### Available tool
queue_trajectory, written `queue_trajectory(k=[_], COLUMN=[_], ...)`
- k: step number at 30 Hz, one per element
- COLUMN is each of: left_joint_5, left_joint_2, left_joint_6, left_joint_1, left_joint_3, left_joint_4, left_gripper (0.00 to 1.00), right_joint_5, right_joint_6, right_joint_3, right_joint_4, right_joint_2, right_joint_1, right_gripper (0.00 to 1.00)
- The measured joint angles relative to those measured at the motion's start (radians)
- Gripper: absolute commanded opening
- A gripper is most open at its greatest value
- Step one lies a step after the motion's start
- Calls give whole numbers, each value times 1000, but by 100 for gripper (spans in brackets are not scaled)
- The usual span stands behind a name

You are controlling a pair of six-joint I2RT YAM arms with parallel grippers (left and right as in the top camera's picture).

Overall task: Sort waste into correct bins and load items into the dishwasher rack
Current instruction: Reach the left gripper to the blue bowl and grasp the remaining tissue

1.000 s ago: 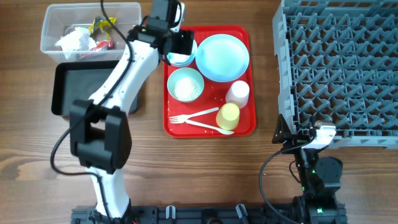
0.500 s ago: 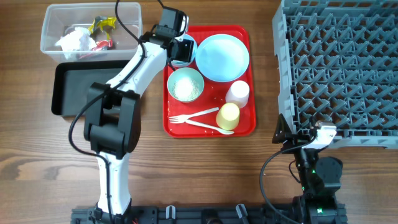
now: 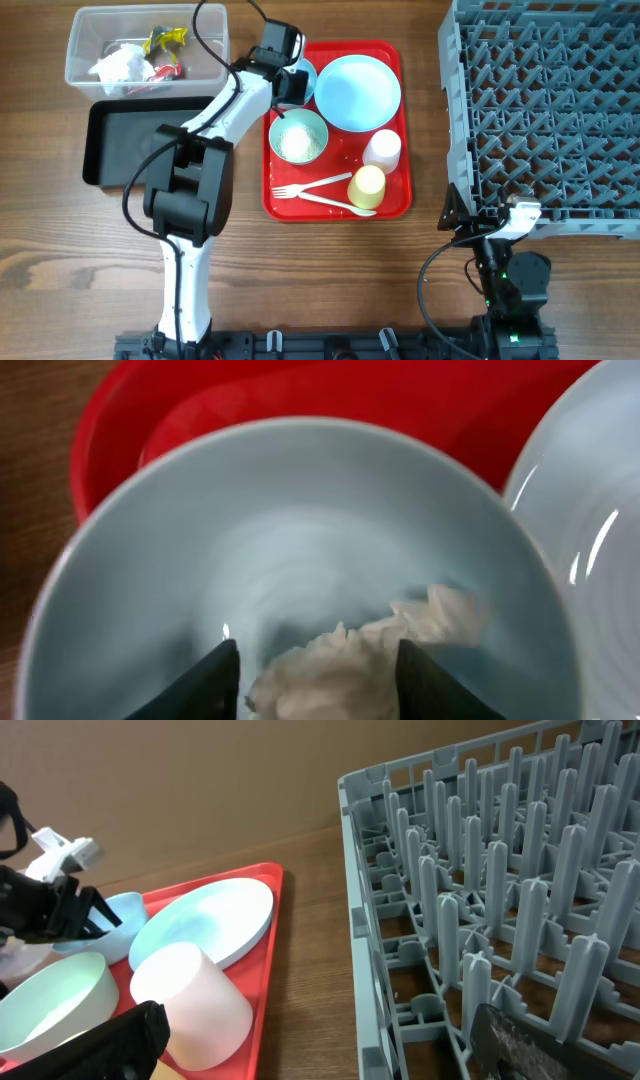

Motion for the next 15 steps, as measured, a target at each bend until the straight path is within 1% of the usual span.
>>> queue_trajectory(k=[1, 2, 4, 5, 7, 15], left_joint_5=[0, 0, 0, 0, 0, 4], left_joint_2=[9, 17, 21, 23, 23, 14], left_joint_6=[1, 0, 0, 3, 3, 4], left_joint_1=[0, 0, 0, 0, 0, 0], left_joint_3=[0, 0, 2, 2, 2, 2], left_joint_4=[2, 8, 13, 14, 19, 23], left_gripper=[34, 26, 14, 9, 4, 4], right_joint_5=[0, 0, 0, 0, 0, 0], right_joint_6=[0, 0, 0, 0, 0, 0], right_joint_3=[0, 0, 0, 0, 0, 0], right_joint_4=[0, 0, 0, 0, 0, 0], right_joint_2=[0, 0, 0, 0, 0, 0], right_joint_1=[0, 0, 0, 0, 0, 0], right_gripper=[100, 100, 100, 100, 100, 100])
